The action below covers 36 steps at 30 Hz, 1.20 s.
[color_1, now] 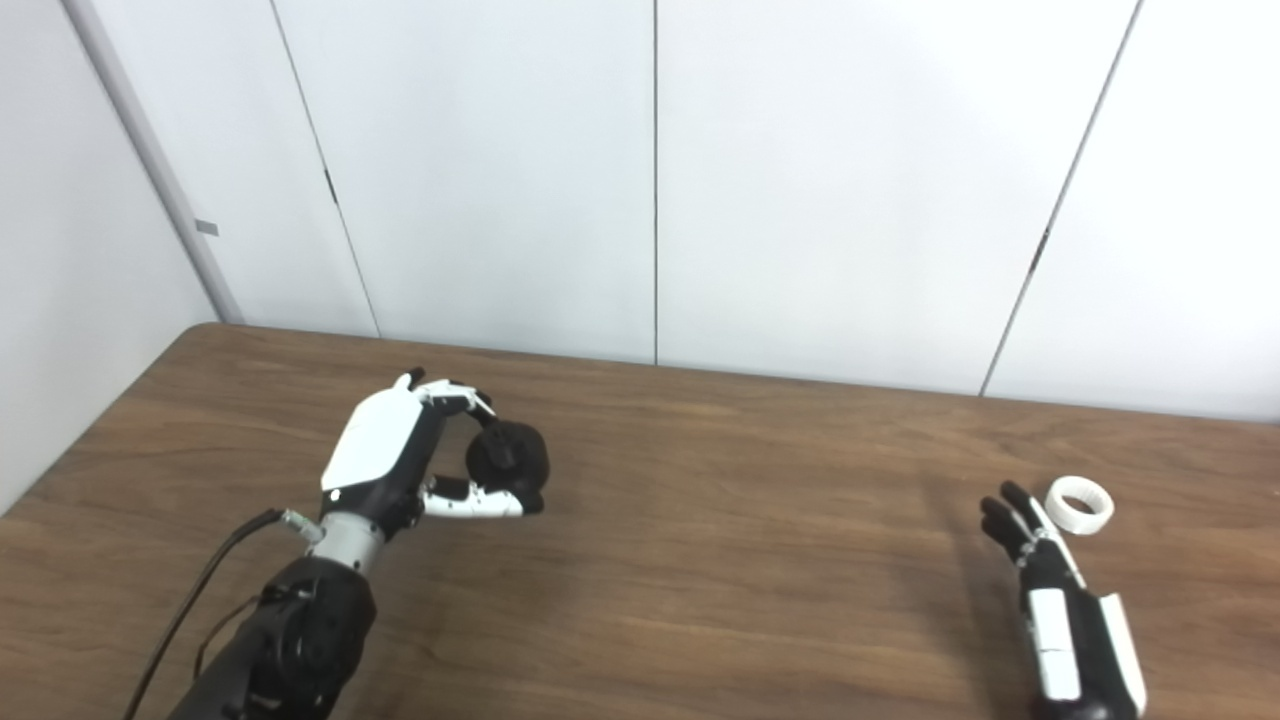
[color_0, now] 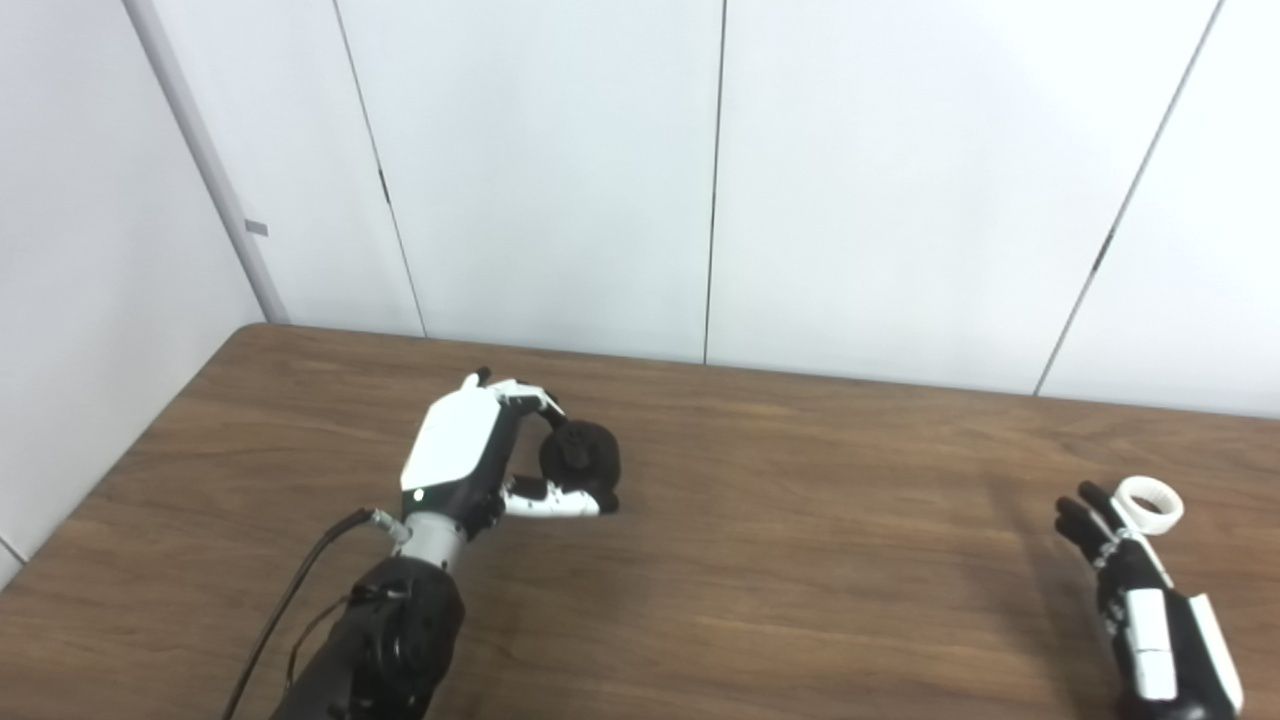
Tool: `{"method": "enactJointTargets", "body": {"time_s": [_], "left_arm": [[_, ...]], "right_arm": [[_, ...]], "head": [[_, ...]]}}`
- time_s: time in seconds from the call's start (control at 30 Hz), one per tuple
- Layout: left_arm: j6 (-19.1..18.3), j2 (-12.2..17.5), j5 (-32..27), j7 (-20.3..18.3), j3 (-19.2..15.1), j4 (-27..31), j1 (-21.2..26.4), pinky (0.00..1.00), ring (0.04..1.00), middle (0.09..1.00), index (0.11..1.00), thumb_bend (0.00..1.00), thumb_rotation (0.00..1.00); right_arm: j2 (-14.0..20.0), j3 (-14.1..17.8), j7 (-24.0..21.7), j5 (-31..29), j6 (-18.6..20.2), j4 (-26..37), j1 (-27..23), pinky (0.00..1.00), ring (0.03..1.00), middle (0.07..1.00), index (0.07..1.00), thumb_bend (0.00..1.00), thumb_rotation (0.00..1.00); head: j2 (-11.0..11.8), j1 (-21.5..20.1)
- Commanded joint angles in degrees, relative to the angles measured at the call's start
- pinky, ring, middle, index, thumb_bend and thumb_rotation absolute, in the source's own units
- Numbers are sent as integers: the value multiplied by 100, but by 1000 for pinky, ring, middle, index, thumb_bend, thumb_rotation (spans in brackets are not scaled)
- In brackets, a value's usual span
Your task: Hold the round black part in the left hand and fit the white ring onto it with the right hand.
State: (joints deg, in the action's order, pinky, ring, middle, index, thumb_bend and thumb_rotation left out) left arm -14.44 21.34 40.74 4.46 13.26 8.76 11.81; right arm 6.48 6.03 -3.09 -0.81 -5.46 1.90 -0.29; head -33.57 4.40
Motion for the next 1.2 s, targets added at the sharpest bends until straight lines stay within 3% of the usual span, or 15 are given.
{"method": "enactJointTargets", "body": {"time_s": [0.0,0.4,0.9,1.17], "left_arm": [[203,-48,261,37,88,326,-15,1000,859,759,483,523,52],[653,-494,992,-275,657,899,-689,1000,862,761,483,522,58],[1452,-921,1099,75,776,512,-1284,1000,857,759,484,523,52],[1654,-939,1156,151,788,405,-1501,1000,873,772,484,522,51]], "right_arm": [[-145,-89,112,83,151,18,201,1000,927,889,918,657,1000],[-316,-202,250,188,648,484,214,1000,928,892,920,634,1000],[-350,-356,379,295,1019,915,245,1000,928,903,934,628,1000],[-338,-384,363,295,1213,1111,267,1000,916,904,938,623,1000]], "head": [[-19,-24],[-207,-356],[-515,-652],[-649,-737]]}}
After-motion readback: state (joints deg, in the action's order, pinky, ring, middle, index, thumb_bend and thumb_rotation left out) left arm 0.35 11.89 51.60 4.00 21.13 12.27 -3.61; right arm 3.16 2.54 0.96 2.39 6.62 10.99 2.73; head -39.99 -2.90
